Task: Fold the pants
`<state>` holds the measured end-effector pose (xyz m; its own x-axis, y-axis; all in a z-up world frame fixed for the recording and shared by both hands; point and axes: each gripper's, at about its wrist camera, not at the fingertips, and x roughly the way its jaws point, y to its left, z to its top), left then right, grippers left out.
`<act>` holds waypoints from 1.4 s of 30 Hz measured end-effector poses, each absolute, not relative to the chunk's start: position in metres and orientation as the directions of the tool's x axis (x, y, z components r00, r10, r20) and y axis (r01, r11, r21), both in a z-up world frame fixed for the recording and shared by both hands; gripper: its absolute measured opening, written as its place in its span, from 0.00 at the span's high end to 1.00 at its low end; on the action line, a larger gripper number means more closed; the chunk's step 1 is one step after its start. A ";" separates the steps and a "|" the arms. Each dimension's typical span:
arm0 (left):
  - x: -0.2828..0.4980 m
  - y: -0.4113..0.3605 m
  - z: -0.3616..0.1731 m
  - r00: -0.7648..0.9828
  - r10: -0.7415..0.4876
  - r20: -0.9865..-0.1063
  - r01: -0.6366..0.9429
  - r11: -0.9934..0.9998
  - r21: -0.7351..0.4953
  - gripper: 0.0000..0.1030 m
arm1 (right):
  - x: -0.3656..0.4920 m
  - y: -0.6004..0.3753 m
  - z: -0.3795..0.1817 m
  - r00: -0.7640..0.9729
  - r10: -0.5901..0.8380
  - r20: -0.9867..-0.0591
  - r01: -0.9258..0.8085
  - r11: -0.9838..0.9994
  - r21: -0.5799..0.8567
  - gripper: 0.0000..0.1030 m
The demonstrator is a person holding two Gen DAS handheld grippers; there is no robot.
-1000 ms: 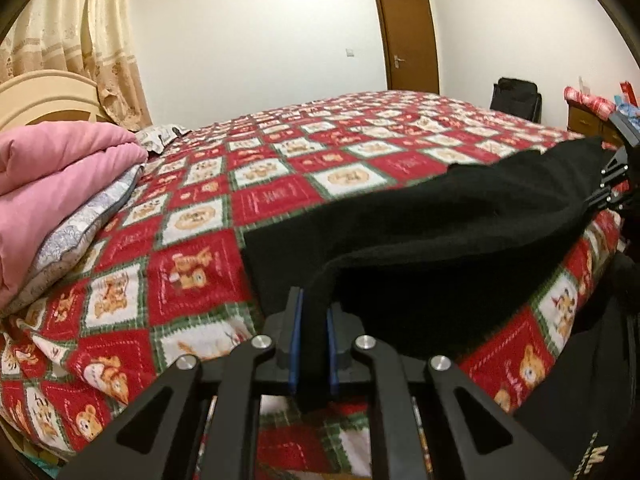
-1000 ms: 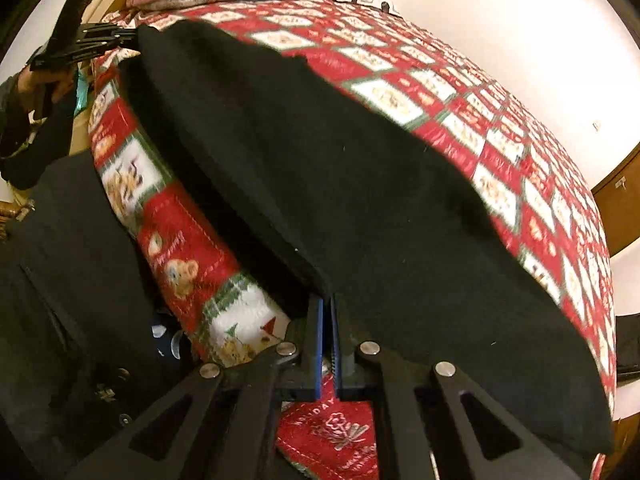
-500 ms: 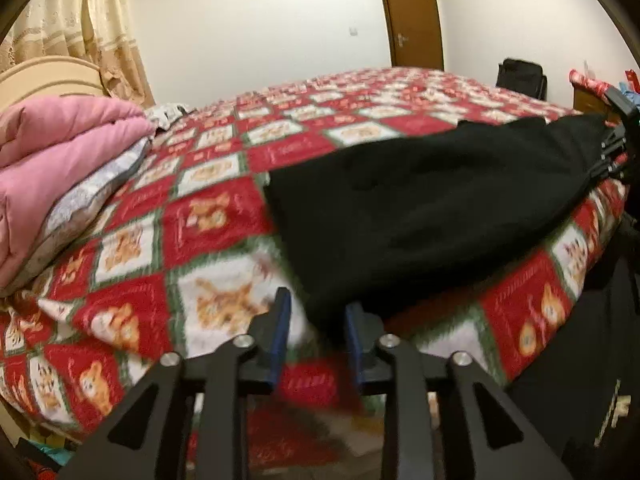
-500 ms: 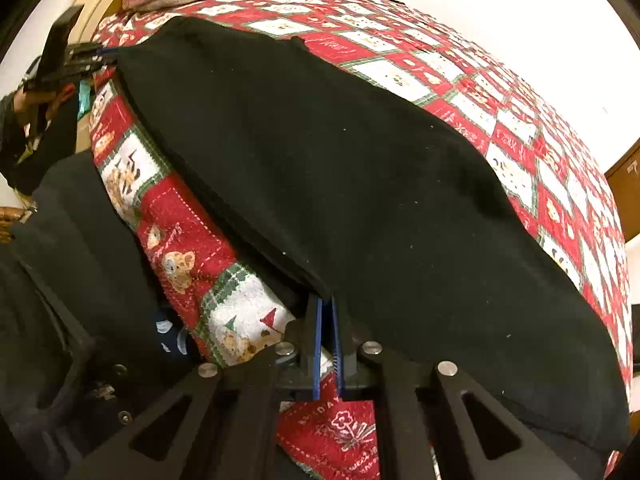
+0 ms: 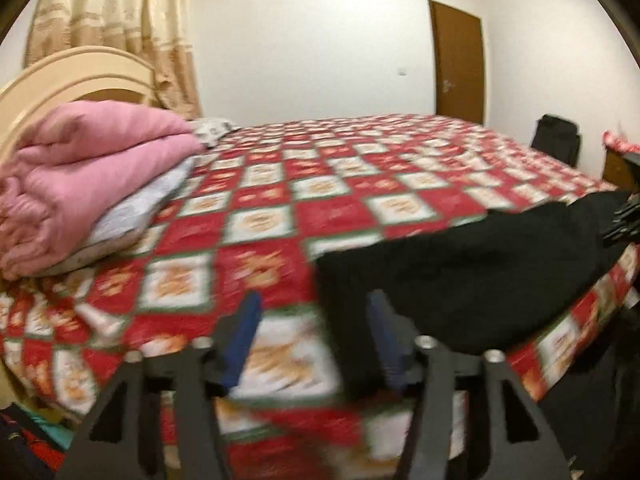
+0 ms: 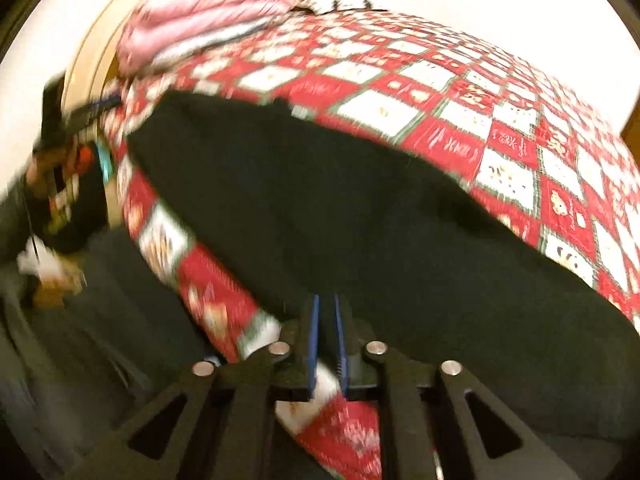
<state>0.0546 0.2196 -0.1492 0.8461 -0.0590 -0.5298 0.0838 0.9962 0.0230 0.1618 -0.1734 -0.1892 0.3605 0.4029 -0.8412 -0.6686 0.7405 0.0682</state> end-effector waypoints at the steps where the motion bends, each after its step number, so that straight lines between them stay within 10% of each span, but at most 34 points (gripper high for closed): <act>1: 0.060 0.206 -0.148 0.844 -0.102 -0.526 0.121 0.993 0.002 0.40 | 0.171 -0.171 -0.185 0.344 0.429 -0.835 -0.661 0.742 0.110 0.41; 8: 0.087 0.129 -0.169 0.793 -0.179 -0.582 0.272 0.959 0.075 0.40 | 0.231 -0.122 -0.164 0.263 0.525 -0.809 -0.602 0.745 0.288 0.34; 13: 0.089 0.113 -0.194 0.731 -0.201 -0.652 0.306 0.951 0.050 0.40 | 0.282 -0.075 -0.167 0.201 0.565 -0.800 -0.543 0.744 0.389 0.53; 20: 0.083 0.115 -0.203 0.720 -0.229 -0.655 0.308 0.951 0.007 0.40 | 0.325 -0.025 -0.199 0.092 0.580 -0.810 -0.458 0.746 0.482 0.55; 27: 0.080 0.115 -0.207 0.734 -0.243 -0.634 0.309 0.951 -0.006 0.36 | 0.326 -0.012 -0.214 0.085 0.573 -0.815 -0.453 0.751 0.480 0.93; 33: 0.079 0.114 -0.208 0.738 -0.245 -0.629 0.309 0.951 -0.007 0.33 | 0.324 -0.012 -0.203 0.201 0.513 -0.834 -0.493 0.789 0.366 0.95; 38: 0.085 0.112 -0.201 0.721 -0.236 -0.651 0.294 0.956 -0.021 0.33 | 0.321 -0.023 -0.208 0.211 0.529 -0.822 -0.495 0.783 0.377 0.93; 42: 0.090 0.102 -0.191 0.697 -0.276 -0.661 0.319 0.946 -0.059 0.33 | 0.305 -0.071 -0.191 0.265 0.554 -0.789 -0.467 0.790 0.397 0.35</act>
